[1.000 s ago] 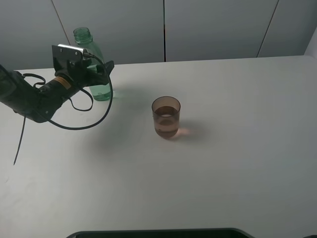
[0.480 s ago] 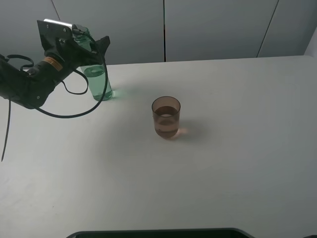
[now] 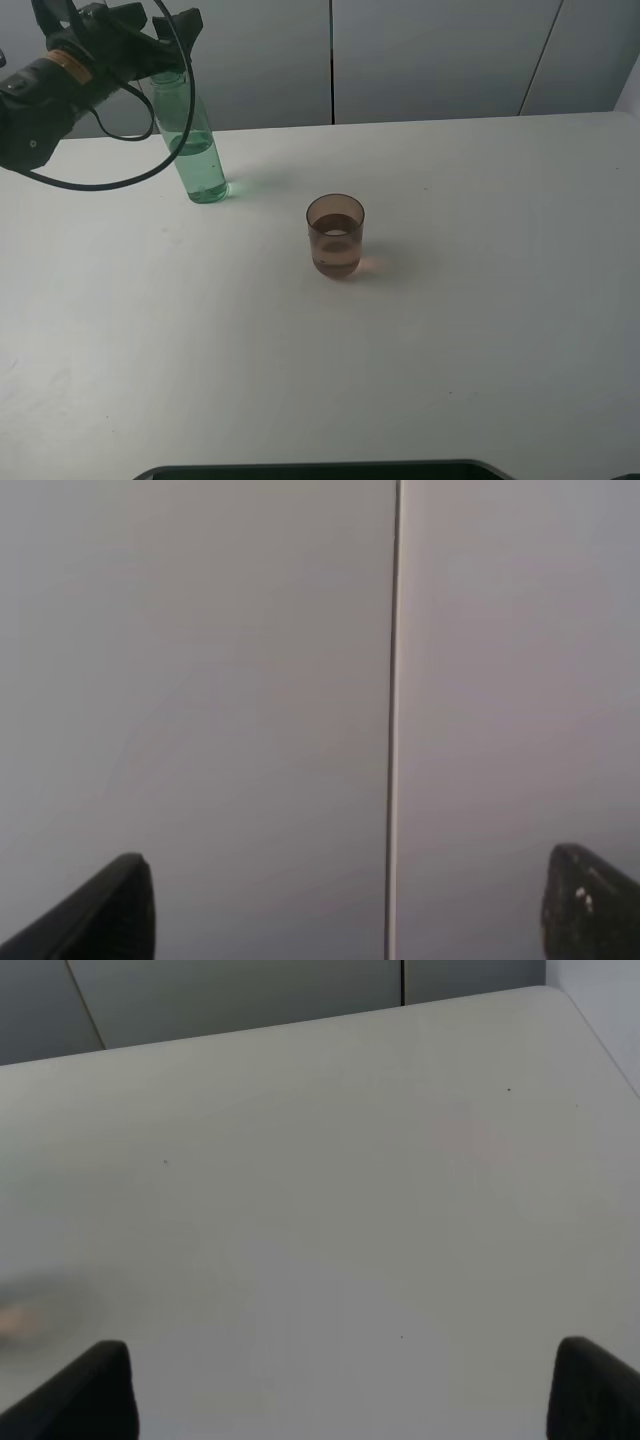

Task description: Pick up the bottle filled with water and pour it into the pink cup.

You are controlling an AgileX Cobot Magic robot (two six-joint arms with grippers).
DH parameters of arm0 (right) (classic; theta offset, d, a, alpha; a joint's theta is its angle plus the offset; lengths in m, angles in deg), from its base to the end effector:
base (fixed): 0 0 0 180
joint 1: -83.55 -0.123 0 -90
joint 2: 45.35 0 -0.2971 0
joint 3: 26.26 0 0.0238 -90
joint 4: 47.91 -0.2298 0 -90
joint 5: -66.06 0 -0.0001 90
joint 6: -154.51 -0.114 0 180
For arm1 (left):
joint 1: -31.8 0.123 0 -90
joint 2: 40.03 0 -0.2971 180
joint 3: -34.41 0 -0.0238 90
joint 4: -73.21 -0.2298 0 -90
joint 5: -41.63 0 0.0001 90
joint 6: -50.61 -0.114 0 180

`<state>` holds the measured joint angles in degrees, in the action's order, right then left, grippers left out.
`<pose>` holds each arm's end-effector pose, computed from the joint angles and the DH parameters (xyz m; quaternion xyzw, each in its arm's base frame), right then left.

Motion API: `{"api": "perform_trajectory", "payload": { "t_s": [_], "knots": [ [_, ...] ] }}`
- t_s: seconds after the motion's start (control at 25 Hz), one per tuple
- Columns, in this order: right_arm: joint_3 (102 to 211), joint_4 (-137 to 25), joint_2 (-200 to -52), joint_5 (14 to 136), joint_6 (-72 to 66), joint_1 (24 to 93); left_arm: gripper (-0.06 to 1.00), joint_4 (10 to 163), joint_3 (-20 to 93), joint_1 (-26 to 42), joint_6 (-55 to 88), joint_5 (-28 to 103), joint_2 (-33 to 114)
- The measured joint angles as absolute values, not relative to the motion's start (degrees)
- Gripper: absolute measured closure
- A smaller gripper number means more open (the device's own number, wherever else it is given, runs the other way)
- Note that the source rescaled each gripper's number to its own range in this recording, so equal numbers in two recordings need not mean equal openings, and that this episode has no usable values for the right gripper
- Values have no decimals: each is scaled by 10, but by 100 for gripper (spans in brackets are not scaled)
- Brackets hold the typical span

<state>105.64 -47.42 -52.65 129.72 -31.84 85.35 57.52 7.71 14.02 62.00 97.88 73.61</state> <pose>-0.0195 -0.0003 0.2554 0.0616 0.8597 0.0159 0.5069 0.3681 -0.1450 0.2428 0.1718 0.6549 -0.2043 0.7070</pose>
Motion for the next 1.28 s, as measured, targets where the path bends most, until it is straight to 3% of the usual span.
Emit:
{"api": "perform_trajectory", "payload": {
  "t_s": [0.36, 0.84, 1.28],
  "knots": [
    [1056, -474, -526, 1297, -318, 853, 1, 628, 222, 163, 622, 561, 665],
    [1056, -474, -526, 1297, -318, 853, 1, 644, 387, 280, 637, 177, 666],
    [1056, -474, -526, 1297, -318, 853, 1, 816, 444, 294, 490, -181, 665]
  ]
}}
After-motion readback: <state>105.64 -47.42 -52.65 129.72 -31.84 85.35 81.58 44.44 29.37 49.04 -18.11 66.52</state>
